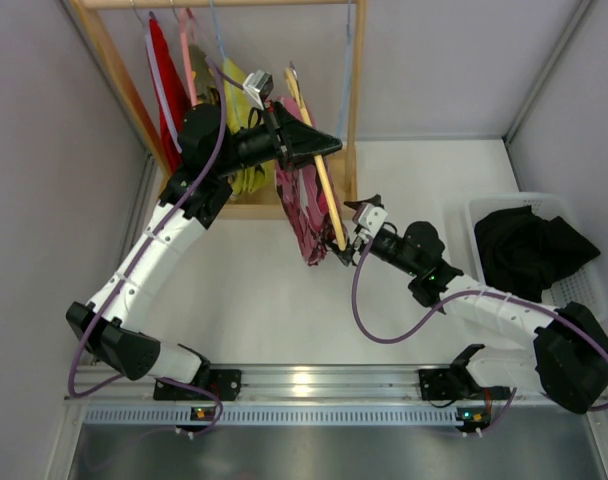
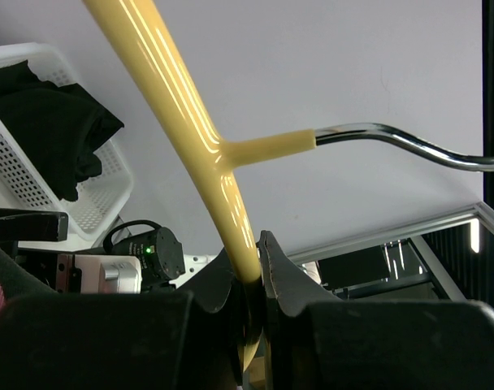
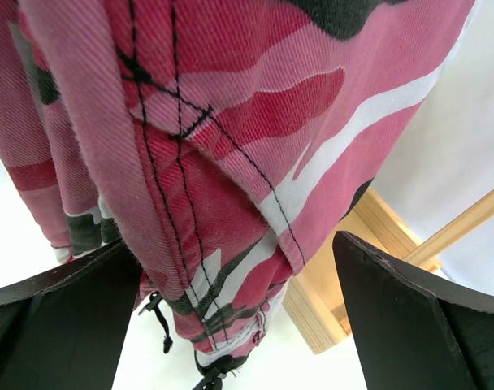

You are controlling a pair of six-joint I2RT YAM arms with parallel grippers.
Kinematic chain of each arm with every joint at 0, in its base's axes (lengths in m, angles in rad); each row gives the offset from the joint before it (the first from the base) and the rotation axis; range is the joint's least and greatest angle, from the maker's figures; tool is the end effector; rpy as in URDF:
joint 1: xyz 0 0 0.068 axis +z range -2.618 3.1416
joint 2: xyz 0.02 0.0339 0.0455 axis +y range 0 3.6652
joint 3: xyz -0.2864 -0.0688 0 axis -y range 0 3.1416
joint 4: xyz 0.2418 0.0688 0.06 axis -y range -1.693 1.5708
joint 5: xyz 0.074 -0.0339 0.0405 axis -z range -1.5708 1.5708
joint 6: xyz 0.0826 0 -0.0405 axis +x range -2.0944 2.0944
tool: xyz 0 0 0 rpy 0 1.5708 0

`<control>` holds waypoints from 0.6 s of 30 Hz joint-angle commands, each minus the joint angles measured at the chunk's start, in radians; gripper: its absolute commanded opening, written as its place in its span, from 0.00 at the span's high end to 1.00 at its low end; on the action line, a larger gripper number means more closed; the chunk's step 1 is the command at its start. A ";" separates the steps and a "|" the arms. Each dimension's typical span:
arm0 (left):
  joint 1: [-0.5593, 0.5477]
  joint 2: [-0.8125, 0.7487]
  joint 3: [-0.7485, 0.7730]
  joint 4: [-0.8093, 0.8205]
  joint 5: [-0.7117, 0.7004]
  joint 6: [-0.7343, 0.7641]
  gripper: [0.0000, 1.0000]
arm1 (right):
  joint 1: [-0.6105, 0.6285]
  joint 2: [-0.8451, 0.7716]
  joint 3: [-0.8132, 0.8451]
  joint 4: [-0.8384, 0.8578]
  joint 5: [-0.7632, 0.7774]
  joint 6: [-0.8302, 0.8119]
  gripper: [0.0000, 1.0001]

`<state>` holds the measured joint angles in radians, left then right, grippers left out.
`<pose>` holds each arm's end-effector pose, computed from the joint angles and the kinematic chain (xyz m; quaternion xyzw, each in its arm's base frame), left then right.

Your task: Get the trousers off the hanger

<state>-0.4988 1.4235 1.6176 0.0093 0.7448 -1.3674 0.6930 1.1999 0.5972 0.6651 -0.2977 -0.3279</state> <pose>0.2679 -0.2097 0.5295 0.0083 0.6524 -0.7170 0.2452 0.2169 0.2116 0.3023 -0.4251 0.5380 0.2307 0.6904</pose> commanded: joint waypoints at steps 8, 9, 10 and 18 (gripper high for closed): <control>-0.004 -0.060 0.077 0.228 -0.010 0.011 1.00 | 0.033 0.000 0.049 0.059 -0.032 0.018 0.01; -0.004 -0.060 0.079 0.228 -0.010 0.013 1.00 | 0.031 0.000 0.049 0.062 -0.031 0.020 0.00; -0.004 -0.058 0.079 0.230 -0.010 0.013 1.00 | 0.031 0.000 0.050 0.059 -0.029 0.018 0.01; -0.004 -0.063 0.077 0.230 -0.012 0.011 1.00 | 0.033 0.018 0.072 0.064 0.040 0.039 0.01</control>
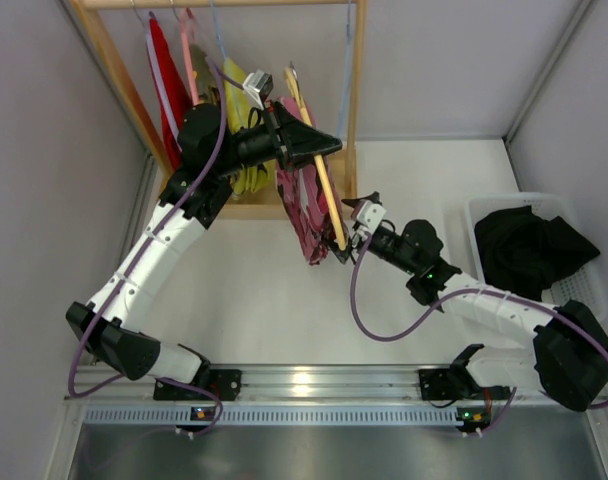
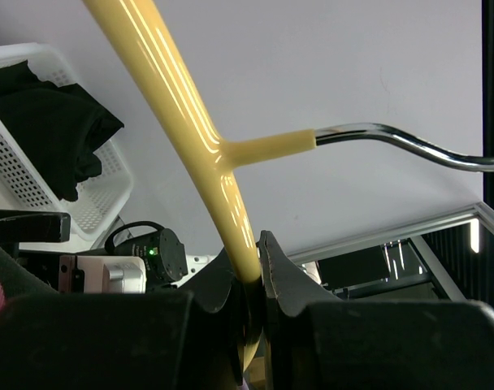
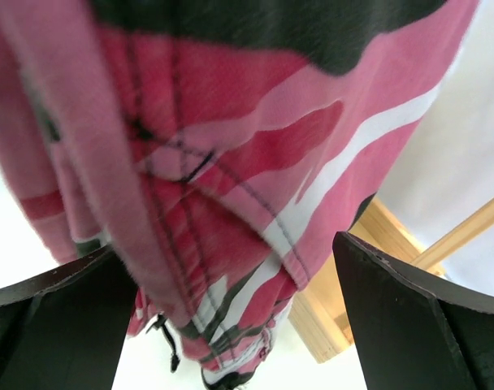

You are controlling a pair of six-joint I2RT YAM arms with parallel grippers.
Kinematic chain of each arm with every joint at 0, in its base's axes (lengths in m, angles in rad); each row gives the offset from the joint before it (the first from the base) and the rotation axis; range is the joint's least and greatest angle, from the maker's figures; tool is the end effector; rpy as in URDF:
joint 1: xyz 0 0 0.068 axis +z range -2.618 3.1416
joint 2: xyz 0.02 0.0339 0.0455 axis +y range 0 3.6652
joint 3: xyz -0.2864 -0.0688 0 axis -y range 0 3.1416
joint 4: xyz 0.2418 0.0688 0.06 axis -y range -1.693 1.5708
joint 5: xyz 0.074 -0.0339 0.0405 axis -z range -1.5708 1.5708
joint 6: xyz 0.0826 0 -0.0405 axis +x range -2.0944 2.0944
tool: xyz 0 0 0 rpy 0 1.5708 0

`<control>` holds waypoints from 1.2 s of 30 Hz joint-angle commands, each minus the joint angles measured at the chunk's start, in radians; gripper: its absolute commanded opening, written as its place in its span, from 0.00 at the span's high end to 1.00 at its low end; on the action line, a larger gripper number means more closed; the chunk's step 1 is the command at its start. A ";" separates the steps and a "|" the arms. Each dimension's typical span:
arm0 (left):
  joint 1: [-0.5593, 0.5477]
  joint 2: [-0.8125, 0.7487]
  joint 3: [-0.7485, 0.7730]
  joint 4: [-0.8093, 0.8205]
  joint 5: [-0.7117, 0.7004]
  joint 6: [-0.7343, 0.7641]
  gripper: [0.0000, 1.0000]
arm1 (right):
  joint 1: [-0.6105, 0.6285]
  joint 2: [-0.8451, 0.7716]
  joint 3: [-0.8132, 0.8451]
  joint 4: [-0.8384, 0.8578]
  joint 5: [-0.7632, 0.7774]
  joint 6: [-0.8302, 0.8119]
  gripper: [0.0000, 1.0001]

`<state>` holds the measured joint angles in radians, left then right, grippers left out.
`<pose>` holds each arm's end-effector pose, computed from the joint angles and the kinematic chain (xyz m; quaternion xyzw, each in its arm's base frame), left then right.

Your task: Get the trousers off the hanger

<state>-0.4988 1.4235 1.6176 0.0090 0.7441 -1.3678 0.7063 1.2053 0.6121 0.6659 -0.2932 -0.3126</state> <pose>0.2680 -0.2097 0.5295 0.0078 0.6525 -0.7170 0.2452 0.2160 0.2157 0.3067 -0.4219 0.5359 0.2392 0.6910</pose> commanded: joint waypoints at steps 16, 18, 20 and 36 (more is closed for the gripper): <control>-0.004 -0.087 0.027 0.230 -0.011 0.010 1.00 | 0.012 0.008 0.149 0.127 0.144 0.029 0.04; -0.004 -0.086 0.018 0.229 -0.012 0.007 1.00 | 0.013 -0.001 0.159 0.126 0.131 0.026 0.03; -0.003 -0.083 0.019 0.233 -0.015 0.003 1.00 | 0.012 -0.007 0.161 0.126 0.112 0.012 0.02; -0.001 -0.097 -0.048 0.226 -0.009 0.030 1.00 | 0.005 -0.078 0.233 0.060 0.098 0.053 1.00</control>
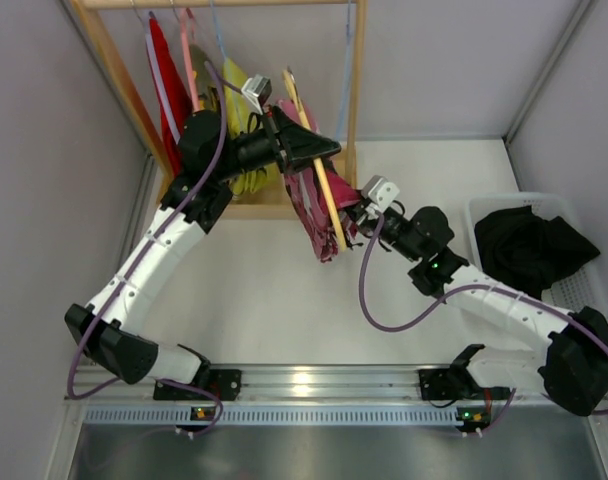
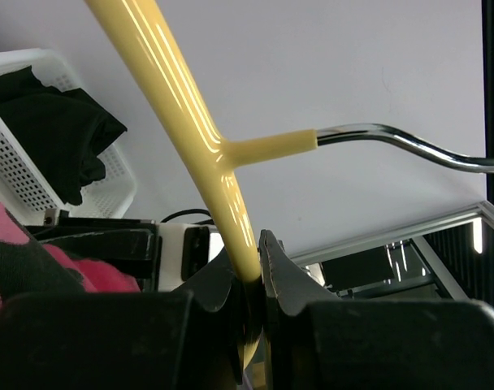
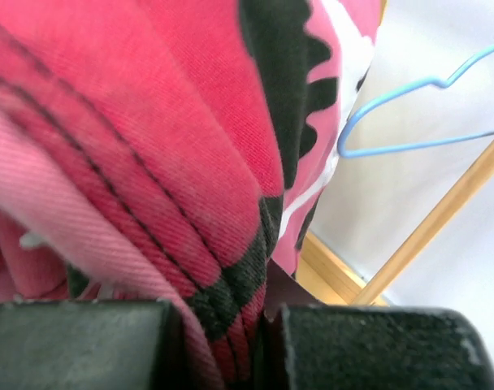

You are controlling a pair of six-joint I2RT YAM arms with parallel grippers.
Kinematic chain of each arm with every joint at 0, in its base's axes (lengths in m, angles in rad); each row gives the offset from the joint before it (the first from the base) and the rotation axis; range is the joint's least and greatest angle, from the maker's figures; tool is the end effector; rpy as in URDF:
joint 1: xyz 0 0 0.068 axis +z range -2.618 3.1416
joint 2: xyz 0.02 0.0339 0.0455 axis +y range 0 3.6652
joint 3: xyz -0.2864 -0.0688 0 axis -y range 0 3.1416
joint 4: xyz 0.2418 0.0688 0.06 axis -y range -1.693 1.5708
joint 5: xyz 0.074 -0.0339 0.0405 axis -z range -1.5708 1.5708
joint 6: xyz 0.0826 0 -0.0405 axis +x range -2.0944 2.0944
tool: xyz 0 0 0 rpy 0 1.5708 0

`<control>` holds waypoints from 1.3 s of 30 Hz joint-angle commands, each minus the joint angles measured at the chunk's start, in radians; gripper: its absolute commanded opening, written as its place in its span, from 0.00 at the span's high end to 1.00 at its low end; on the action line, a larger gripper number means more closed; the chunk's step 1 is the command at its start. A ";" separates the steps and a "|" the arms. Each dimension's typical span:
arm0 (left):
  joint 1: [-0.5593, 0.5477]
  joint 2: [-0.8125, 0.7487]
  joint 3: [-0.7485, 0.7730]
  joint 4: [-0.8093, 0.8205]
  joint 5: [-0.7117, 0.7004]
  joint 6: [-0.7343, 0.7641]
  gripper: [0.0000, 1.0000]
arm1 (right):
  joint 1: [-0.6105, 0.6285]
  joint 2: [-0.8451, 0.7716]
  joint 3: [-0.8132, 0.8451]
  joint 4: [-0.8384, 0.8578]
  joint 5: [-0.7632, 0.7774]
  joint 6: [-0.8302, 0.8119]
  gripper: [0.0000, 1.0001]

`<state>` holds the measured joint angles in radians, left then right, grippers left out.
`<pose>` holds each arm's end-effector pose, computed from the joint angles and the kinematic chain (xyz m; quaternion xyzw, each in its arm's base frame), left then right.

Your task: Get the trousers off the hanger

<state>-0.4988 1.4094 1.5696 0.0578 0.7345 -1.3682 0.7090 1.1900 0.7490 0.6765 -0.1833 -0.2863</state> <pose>0.2679 -0.2090 0.5232 0.0079 0.6478 -0.7187 0.2524 0.2246 0.2125 0.3666 -0.3575 0.5075 0.2194 0.7527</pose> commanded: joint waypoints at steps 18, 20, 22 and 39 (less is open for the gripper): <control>0.003 -0.171 -0.284 0.140 0.009 0.190 1.00 | -0.029 -0.164 0.475 -0.262 0.085 0.280 1.00; 0.005 -0.185 -0.316 0.126 0.009 0.199 1.00 | -0.032 -0.171 0.495 -0.275 0.103 0.311 1.00; 0.006 -0.194 -0.339 0.120 0.013 0.208 1.00 | -0.036 -0.173 0.529 -0.285 0.114 0.311 1.00; 0.011 -0.263 -0.534 0.060 0.026 0.279 1.00 | -0.055 -0.201 0.740 -0.354 0.163 0.362 1.00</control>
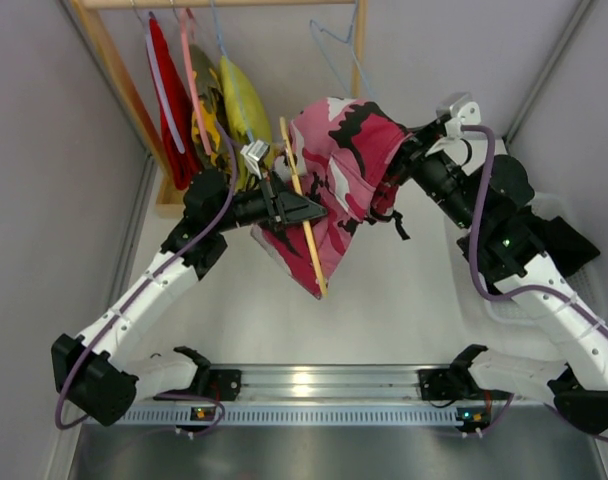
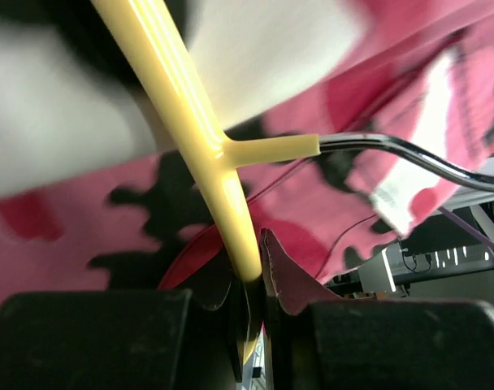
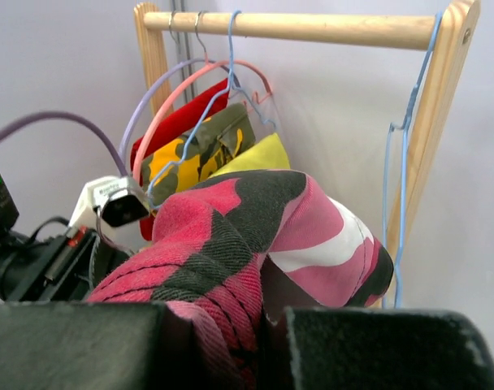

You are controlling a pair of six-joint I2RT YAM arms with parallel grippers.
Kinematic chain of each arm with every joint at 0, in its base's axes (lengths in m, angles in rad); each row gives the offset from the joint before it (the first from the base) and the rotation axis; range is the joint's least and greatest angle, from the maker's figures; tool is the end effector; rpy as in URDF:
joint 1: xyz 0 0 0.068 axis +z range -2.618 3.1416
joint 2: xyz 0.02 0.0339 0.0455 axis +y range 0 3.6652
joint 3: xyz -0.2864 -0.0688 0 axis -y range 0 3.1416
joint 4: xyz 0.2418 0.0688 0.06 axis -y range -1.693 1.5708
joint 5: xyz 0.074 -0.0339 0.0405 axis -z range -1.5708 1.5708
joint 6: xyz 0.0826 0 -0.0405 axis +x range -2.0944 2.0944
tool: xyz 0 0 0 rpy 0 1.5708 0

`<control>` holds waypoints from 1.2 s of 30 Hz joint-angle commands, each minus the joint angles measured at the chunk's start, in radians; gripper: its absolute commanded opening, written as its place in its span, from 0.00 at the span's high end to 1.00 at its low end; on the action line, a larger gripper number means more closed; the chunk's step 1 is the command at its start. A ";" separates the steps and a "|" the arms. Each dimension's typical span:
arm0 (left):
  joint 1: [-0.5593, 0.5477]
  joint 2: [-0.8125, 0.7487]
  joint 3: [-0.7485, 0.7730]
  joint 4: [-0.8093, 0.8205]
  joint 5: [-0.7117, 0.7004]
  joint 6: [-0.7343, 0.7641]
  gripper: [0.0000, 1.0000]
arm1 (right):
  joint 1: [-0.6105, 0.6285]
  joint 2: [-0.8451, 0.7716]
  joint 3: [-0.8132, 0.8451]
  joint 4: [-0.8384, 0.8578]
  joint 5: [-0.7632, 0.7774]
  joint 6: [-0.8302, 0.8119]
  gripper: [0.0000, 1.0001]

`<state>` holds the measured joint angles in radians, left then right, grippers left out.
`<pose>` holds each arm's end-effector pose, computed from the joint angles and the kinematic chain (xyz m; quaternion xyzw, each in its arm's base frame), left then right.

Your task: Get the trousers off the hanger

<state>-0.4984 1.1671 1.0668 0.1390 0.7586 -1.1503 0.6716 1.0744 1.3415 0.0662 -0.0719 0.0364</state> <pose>0.2257 -0.1875 0.4175 0.0466 0.6956 -0.6657 0.2661 0.1911 0.1594 0.5382 -0.2088 0.5415 0.3018 0.7564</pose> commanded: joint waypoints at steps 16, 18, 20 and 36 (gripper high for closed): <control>0.012 -0.066 -0.136 -0.088 0.022 0.123 1.00 | -0.023 -0.122 0.289 0.319 0.245 -0.227 1.00; 0.012 -0.067 -0.136 -0.095 0.024 0.129 1.00 | -0.023 -0.133 0.295 0.322 0.285 -0.274 1.00; 0.012 -0.067 -0.136 -0.093 0.027 0.135 1.00 | -0.023 -0.159 0.291 0.323 0.323 -0.322 1.00; 0.011 -0.072 -0.087 -0.093 0.047 0.158 1.00 | -0.263 -0.384 0.211 0.009 0.846 -0.770 1.00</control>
<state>-0.4919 1.1213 0.9230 -0.0086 0.7799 -1.0183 0.4656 0.7231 1.5078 0.1249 0.6254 -0.6544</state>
